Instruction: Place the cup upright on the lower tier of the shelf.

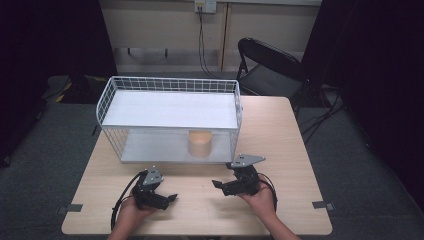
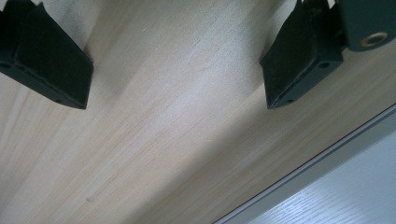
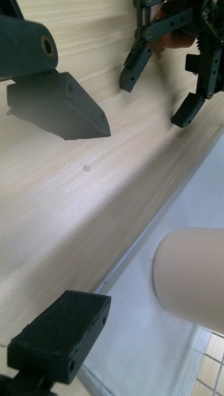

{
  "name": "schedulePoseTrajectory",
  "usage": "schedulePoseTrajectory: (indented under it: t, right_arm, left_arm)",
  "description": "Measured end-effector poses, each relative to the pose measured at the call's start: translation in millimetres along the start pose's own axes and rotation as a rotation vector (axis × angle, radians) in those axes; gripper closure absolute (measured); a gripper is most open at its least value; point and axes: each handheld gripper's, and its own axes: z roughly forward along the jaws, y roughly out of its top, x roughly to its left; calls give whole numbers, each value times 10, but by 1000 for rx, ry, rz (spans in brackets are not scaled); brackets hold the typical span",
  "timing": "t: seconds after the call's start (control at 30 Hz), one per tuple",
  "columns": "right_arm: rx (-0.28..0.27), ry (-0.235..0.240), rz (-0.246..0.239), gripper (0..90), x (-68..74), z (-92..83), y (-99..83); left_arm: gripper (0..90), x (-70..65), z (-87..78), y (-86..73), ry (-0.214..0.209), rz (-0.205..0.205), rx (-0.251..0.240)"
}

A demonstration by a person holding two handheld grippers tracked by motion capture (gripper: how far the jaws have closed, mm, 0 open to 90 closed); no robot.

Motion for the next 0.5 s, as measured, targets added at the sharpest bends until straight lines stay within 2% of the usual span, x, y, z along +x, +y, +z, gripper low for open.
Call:
schedulePoseTrajectory:
  t: [0.5]
  right_arm:
    - [46, -21, 2, 152, -114, -60, -295]
  left_arm:
    - [81, 0, 0, 0, 0, 0, -1]
